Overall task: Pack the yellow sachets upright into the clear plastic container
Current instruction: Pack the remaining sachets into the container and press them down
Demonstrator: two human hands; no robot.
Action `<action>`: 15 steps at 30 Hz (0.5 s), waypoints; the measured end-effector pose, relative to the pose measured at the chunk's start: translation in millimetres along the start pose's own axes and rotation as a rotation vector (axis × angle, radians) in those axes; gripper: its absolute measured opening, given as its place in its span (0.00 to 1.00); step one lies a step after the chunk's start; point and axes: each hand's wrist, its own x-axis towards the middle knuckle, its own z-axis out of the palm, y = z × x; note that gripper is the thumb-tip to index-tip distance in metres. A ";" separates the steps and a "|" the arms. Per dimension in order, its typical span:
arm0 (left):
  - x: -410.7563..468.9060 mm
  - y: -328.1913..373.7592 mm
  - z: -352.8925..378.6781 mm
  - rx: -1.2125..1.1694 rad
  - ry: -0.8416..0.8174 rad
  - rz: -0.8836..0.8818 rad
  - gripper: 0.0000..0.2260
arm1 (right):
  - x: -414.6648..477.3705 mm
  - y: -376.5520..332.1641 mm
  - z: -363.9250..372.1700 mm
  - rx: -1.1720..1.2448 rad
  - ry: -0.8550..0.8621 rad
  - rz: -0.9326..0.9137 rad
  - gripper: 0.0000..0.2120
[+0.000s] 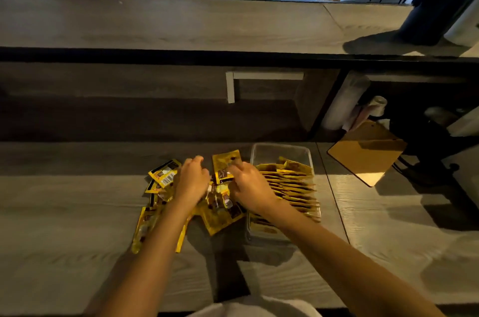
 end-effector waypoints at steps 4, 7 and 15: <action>-34.1 -57.9 21.0 0.156 -0.024 -0.206 0.25 | 5.4 -31.3 38.6 -0.295 -0.332 0.014 0.23; -46.5 -85.7 40.5 0.206 -0.045 -0.310 0.33 | 5.5 -47.1 50.3 -0.426 -0.464 0.114 0.28; -46.2 -104.6 47.9 0.285 -0.022 -0.256 0.37 | 1.6 -41.9 75.9 -0.327 -0.457 0.247 0.30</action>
